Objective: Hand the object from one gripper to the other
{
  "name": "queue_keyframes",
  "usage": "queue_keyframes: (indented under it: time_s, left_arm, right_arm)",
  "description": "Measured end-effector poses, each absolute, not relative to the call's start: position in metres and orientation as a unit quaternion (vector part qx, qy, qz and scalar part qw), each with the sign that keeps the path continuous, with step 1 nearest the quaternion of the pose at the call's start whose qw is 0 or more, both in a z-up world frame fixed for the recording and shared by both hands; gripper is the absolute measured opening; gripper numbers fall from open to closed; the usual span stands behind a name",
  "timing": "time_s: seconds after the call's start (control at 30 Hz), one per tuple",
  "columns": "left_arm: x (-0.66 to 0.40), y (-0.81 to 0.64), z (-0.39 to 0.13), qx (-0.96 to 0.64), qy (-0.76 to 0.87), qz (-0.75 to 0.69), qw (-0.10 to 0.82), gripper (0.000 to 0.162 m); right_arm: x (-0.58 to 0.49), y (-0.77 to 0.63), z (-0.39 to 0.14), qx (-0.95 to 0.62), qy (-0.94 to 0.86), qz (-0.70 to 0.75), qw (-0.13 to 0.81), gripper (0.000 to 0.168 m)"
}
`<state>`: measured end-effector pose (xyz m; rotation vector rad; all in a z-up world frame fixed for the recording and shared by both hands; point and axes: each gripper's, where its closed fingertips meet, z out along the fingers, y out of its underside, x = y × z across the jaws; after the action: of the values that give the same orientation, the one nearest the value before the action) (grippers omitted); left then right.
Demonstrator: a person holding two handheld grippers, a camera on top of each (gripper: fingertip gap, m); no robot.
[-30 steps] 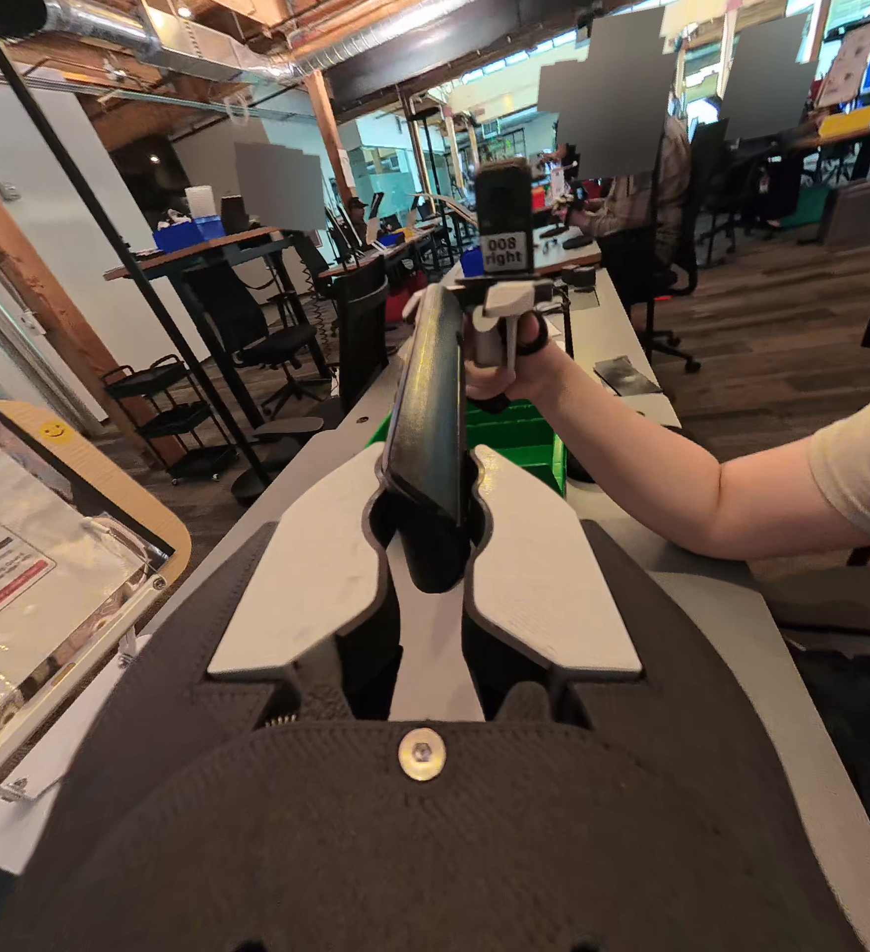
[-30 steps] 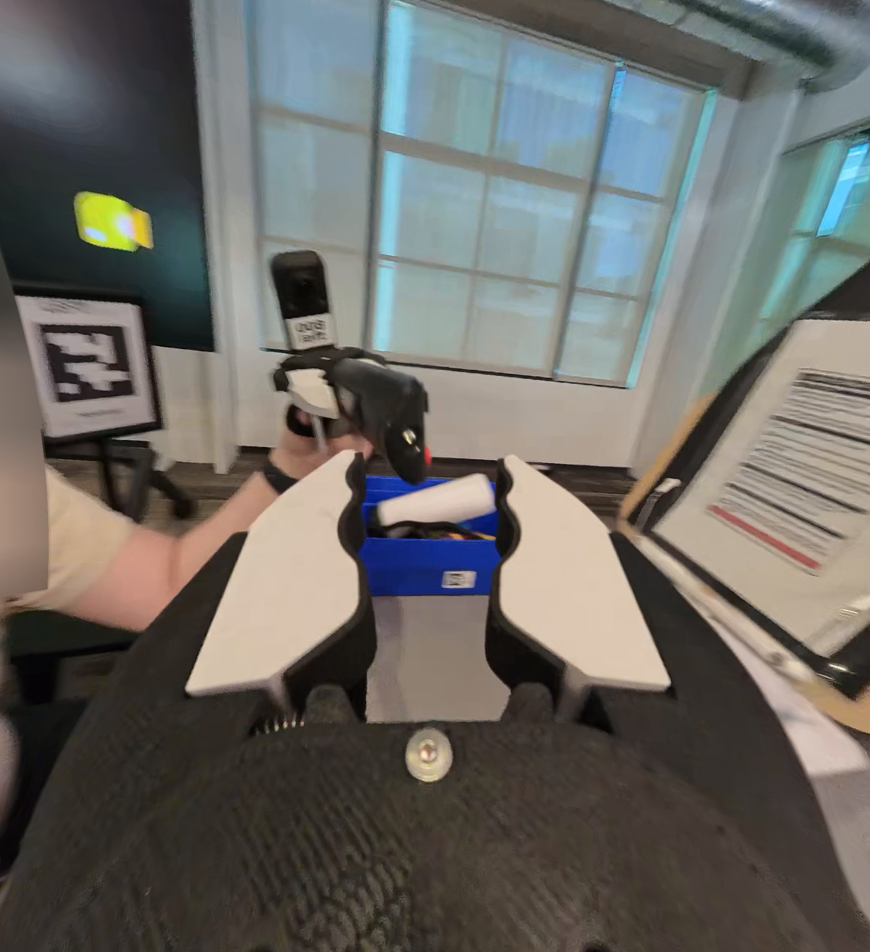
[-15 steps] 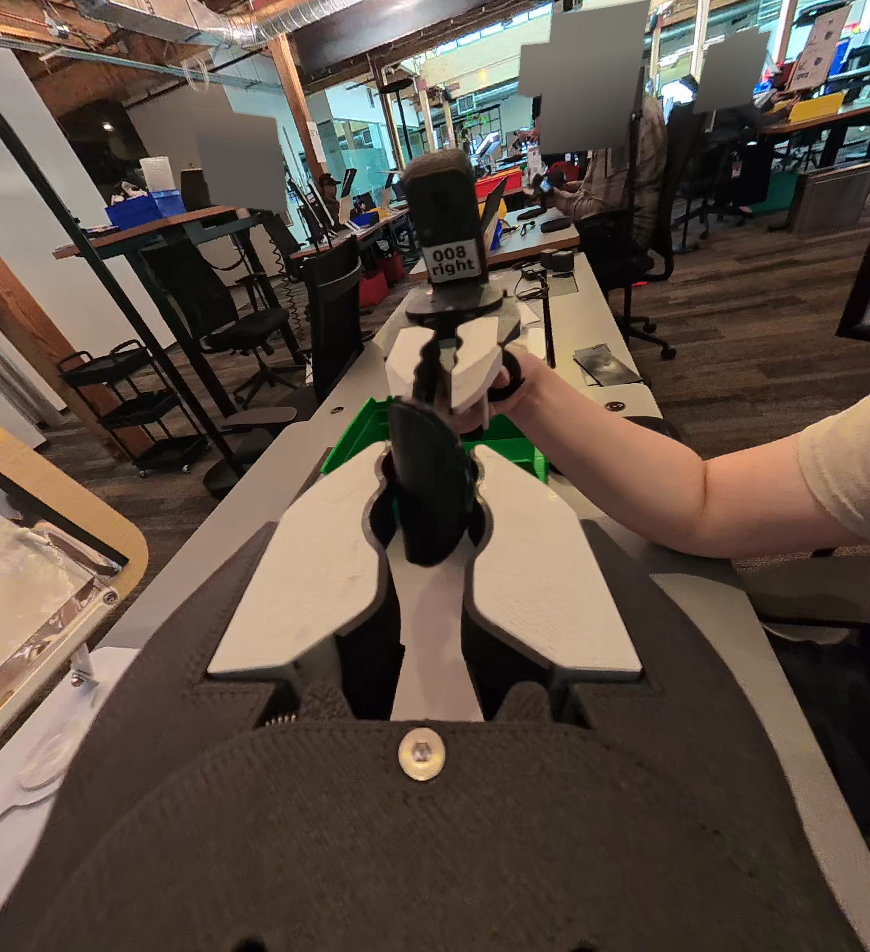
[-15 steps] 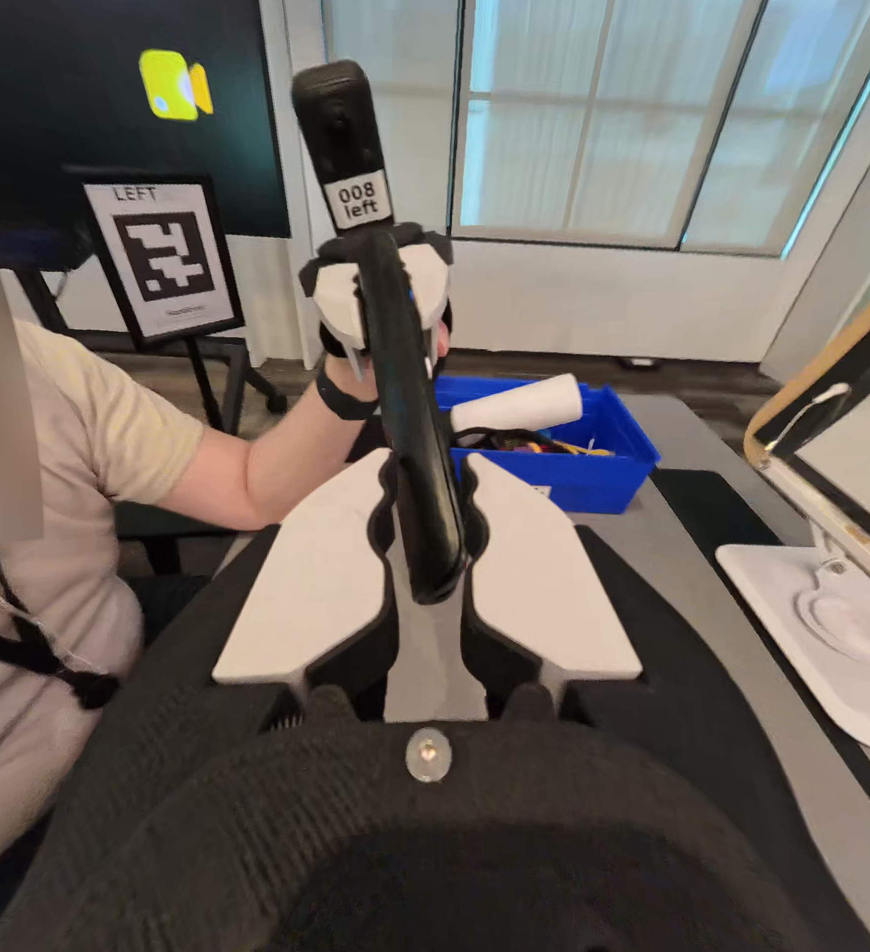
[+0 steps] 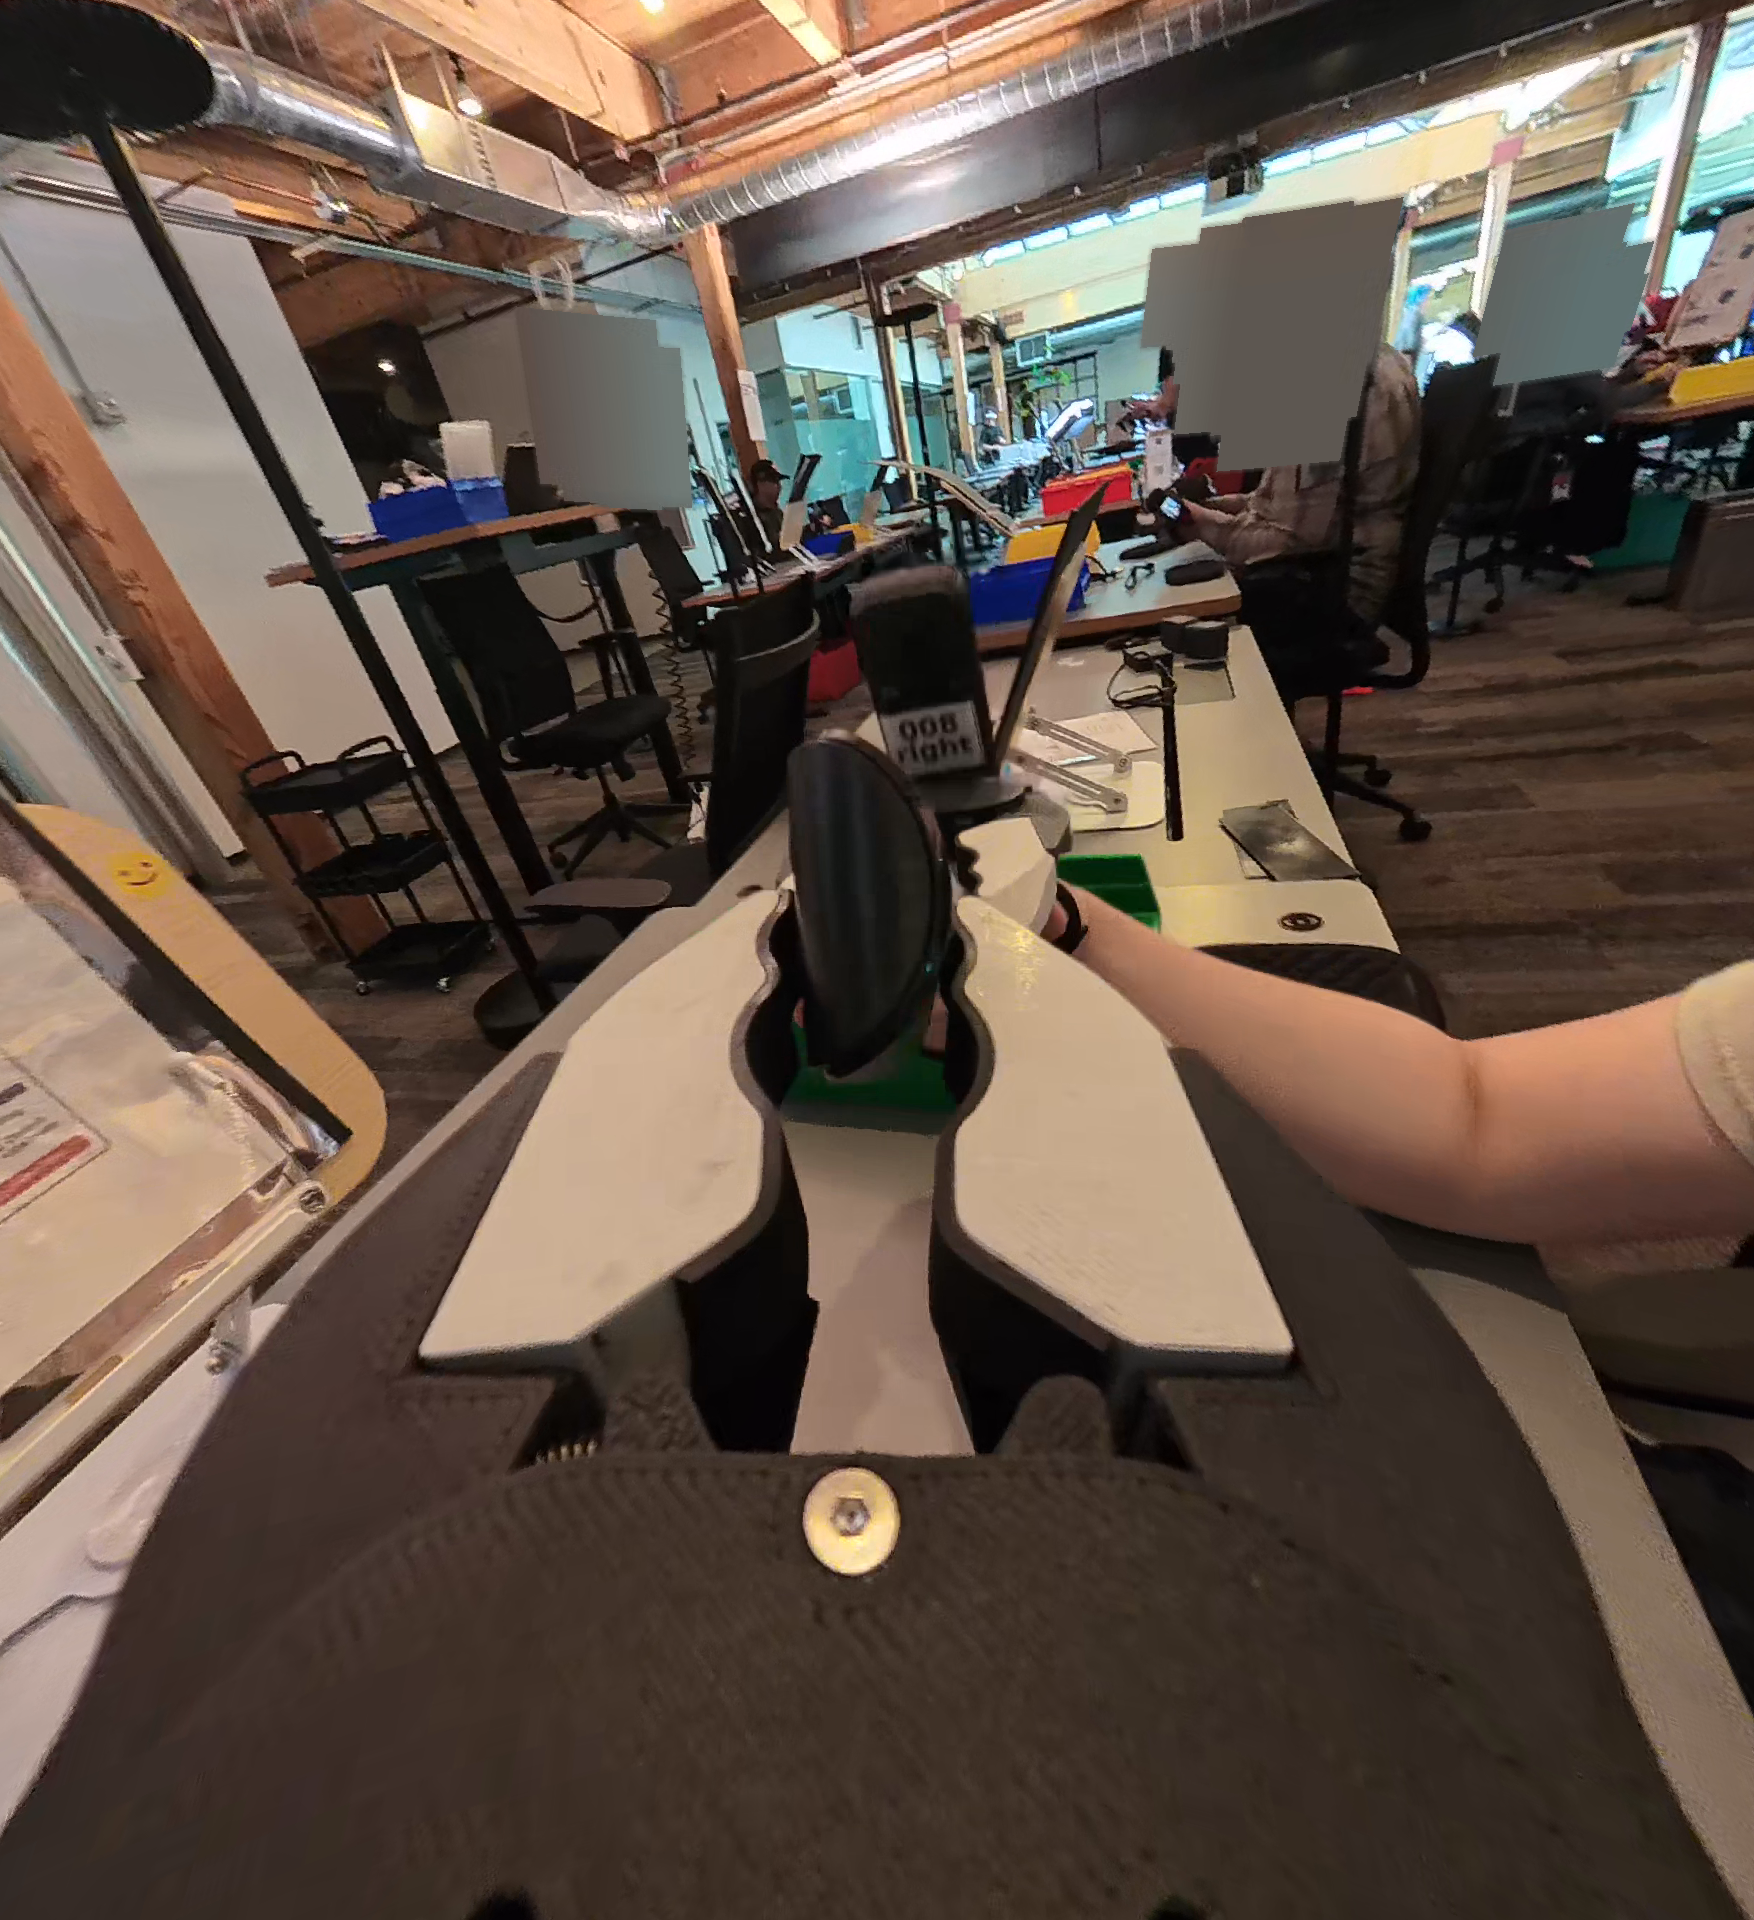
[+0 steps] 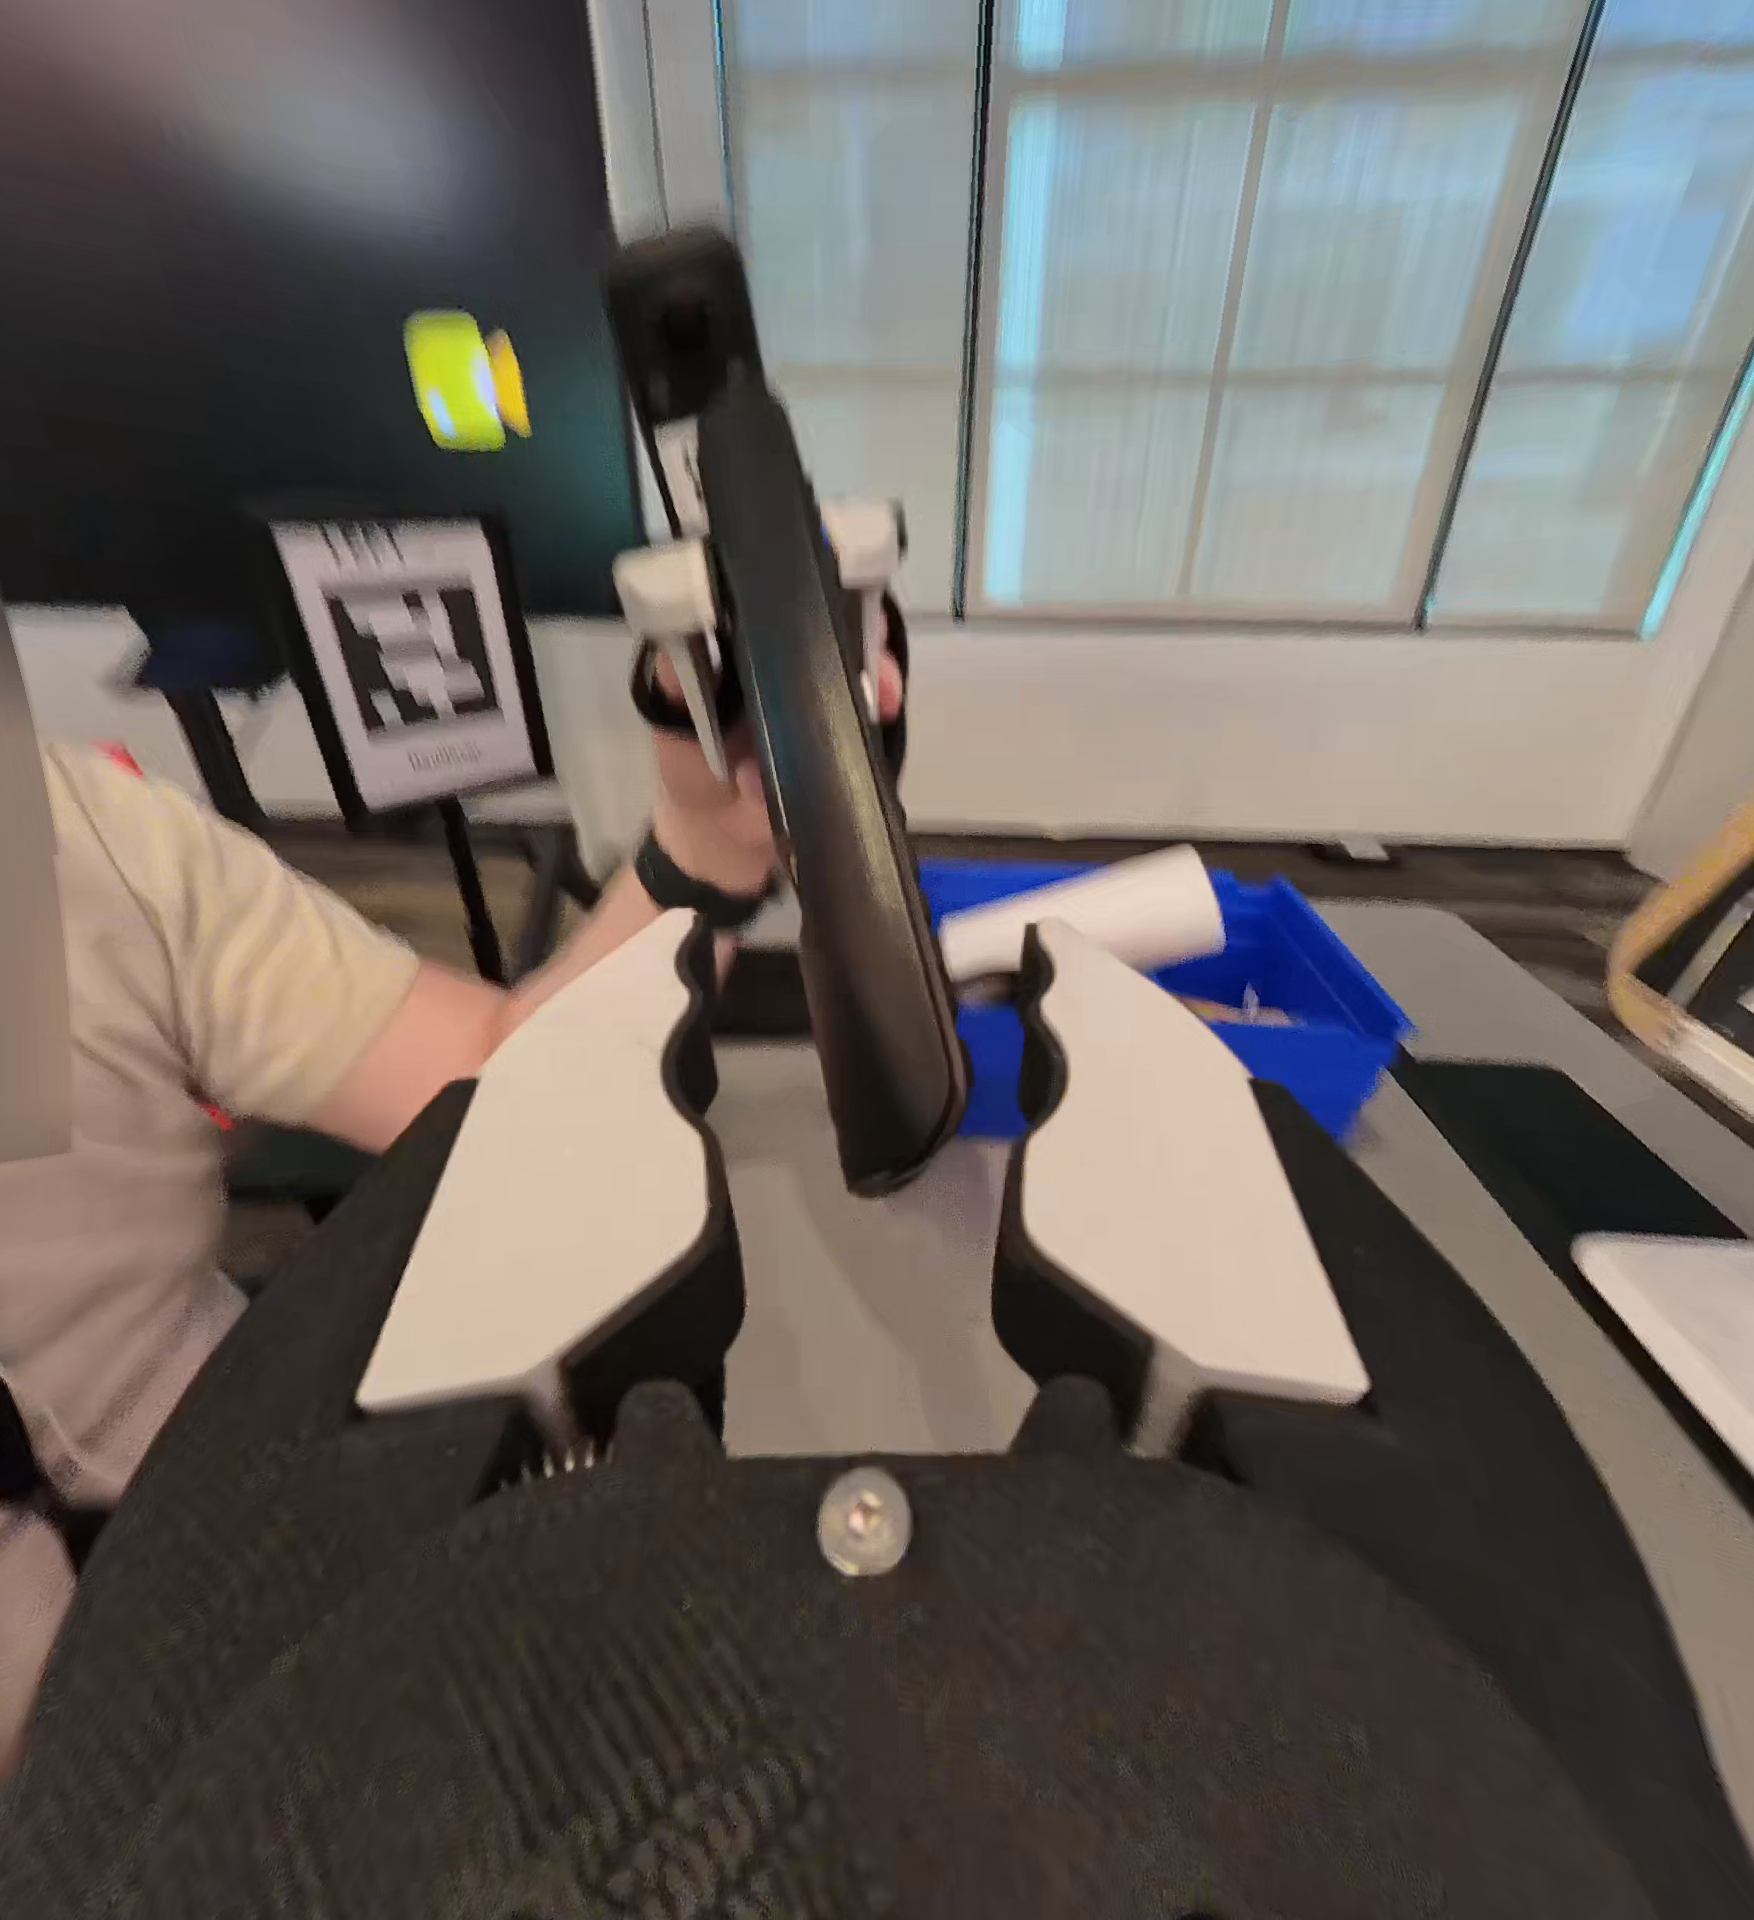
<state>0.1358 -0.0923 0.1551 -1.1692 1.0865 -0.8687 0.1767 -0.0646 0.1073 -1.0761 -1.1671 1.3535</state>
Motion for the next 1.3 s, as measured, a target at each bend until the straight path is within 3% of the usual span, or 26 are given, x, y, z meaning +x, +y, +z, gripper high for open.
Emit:
queue_keyframes:
  time_s: [0.1, 0.27, 0.37, 0.5, 0.53, 0.63, 0.67, 0.87, 1.13, 1.3]
  left_arm:
    - [0.125, -0.088, 0.165, -0.503, 0.444, -0.386, 0.634, 0.024]
    - [0.116, -0.082, 0.167, -0.508, 0.431, -0.380, 0.641, 0.024]
    - [0.116, -0.080, 0.168, -0.508, 0.426, -0.381, 0.645, 0.024]
    - [0.112, -0.078, 0.168, -0.516, 0.405, -0.412, 0.633, 0.025]
    - [0.110, -0.076, 0.169, -0.518, 0.395, -0.420, 0.632, 0.030]
    - [0.107, -0.067, 0.171, -0.530, 0.363, -0.439, 0.628, 0.077]
    - [0.106, -0.064, 0.170, -0.535, 0.358, -0.442, 0.625, 0.081]
    - [0.110, -0.047, 0.155, -0.535, 0.367, -0.426, 0.630, 0.084]
    - [0.153, -0.047, 0.109, -0.530, 0.460, -0.420, 0.576, 0.088]
    - [0.166, -0.065, 0.108, -0.470, 0.513, -0.378, 0.610, 0.061]
  right_arm:
    - [0.173, -0.057, 0.123, -0.400, -0.403, 0.665, 0.486, 0.057]
    - [0.153, -0.045, 0.108, -0.406, -0.359, 0.715, 0.441, 0.055]
    - [0.149, -0.052, 0.110, -0.380, -0.359, 0.742, 0.420, 0.029]
    - [0.152, -0.056, 0.117, -0.364, -0.360, 0.743, 0.432, 0.026]
    - [0.154, -0.054, 0.121, -0.361, -0.342, 0.755, 0.428, 0.025]
    - [0.161, -0.043, 0.132, -0.346, -0.259, 0.813, 0.389, 0.024]
    - [0.164, -0.037, 0.134, -0.340, -0.223, 0.835, 0.372, 0.025]
    - [0.179, -0.003, 0.126, -0.237, -0.007, 0.951, 0.200, 0.025]
    - [0.147, -0.040, 0.120, -0.158, -0.054, 0.985, 0.036, 0.024]
    - [0.135, -0.066, 0.126, -0.157, -0.104, 0.982, 0.011, 0.024]
